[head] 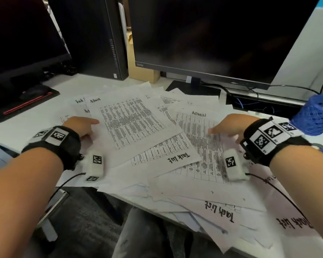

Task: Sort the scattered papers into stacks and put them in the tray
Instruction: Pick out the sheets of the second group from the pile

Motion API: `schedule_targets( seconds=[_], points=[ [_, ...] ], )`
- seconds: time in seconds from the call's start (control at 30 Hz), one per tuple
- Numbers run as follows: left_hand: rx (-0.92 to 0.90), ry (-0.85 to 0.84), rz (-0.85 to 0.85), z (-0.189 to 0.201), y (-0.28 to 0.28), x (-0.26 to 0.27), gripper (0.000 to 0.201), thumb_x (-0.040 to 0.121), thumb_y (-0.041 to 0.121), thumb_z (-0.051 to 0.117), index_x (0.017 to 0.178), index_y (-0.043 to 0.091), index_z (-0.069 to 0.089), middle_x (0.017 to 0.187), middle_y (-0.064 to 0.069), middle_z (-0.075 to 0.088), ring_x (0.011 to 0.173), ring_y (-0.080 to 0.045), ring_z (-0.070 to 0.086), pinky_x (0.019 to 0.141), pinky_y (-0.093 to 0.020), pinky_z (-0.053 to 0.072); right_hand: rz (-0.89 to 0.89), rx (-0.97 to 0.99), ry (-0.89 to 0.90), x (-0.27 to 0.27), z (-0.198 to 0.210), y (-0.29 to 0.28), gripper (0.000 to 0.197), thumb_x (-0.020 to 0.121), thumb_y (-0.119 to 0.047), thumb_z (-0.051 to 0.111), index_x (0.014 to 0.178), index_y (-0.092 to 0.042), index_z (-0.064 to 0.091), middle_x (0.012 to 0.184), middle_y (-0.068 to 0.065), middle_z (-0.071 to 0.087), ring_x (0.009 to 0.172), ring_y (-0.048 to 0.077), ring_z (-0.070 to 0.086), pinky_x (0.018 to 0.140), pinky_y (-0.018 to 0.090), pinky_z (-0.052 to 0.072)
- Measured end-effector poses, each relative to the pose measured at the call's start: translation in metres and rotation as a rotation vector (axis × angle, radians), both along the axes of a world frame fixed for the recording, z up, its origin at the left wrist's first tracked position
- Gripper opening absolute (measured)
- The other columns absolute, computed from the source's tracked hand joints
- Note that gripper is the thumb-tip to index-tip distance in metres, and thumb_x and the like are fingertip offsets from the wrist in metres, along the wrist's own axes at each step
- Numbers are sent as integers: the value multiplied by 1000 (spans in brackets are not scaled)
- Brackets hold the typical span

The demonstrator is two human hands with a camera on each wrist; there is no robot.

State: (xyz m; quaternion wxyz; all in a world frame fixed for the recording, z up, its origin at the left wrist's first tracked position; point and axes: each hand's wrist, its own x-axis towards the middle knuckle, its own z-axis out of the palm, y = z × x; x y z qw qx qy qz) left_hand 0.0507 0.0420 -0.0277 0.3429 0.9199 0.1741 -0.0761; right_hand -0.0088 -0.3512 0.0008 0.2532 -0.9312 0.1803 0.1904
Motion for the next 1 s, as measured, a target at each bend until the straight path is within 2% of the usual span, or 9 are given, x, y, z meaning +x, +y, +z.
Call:
schedule_targets(
  seconds=[0.17,0.23,0.3,0.43,0.53,0.67,0.77,0.87,1.0],
  points=[
    [-398,-19,107,-4,-32,-8,12,87,9,61,98,9,67,79,-15,61,49,-22,54,49,-23,45,60,158,2,10,-14,40,46,89,-45,58,121,-13,58,129,8,55,119,29,53,102,47,44],
    [-420,-14,47,-7,-46,-9,11,86,23,68,88,13,63,85,-14,64,62,-21,59,57,-21,49,26,352,-47,14,-15,52,33,90,-37,58,112,-13,61,121,9,58,111,27,56,102,49,44],
    [-297,-31,-4,-7,-49,-8,16,83,18,72,92,16,58,89,-9,60,71,-18,55,57,-19,46,11,400,-87,17,-14,55,42,94,-29,53,129,-6,53,132,15,53,121,30,52,107,48,39],
    [-86,-17,-53,-6,-34,-5,28,82,8,71,104,18,58,116,-2,51,99,-20,51,77,-29,41,-8,-84,-150,13,1,27,49,98,-36,44,134,-3,48,141,13,47,130,29,45,107,36,36],
    [65,48,-196,-5,-22,-4,27,84,7,68,105,21,59,134,-4,48,120,-24,47,99,-32,38,53,-194,-42,5,0,6,41,95,-31,53,120,0,57,125,16,58,116,29,55,97,35,46],
    [100,117,-400,-7,-29,-9,32,86,5,66,112,21,58,144,-3,42,134,-22,36,108,-31,28,68,-182,-28,13,-14,8,36,86,-44,63,81,-10,54,90,6,59,78,18,56,69,29,45],
    [38,86,-455,-9,-40,-13,30,85,5,67,99,30,59,141,-2,45,131,-21,39,111,-35,28,159,-271,-1,21,-23,17,38,84,-47,63,89,-11,55,83,1,51,87,21,53,71,29,45],
    [-12,83,-446,-11,-43,-15,34,83,4,68,89,36,58,141,-3,46,131,-21,39,112,-38,27,180,-377,31,26,-24,14,52,74,-47,73,107,-10,58,110,7,59,104,28,56,88,36,48],
    [-23,65,-334,-11,-45,-17,57,80,3,70,121,34,47,142,-7,43,123,-23,44,99,-30,33,181,-319,137,26,-15,9,63,69,-44,80,116,-7,61,117,6,62,105,25,57,84,32,44]
  ],
)
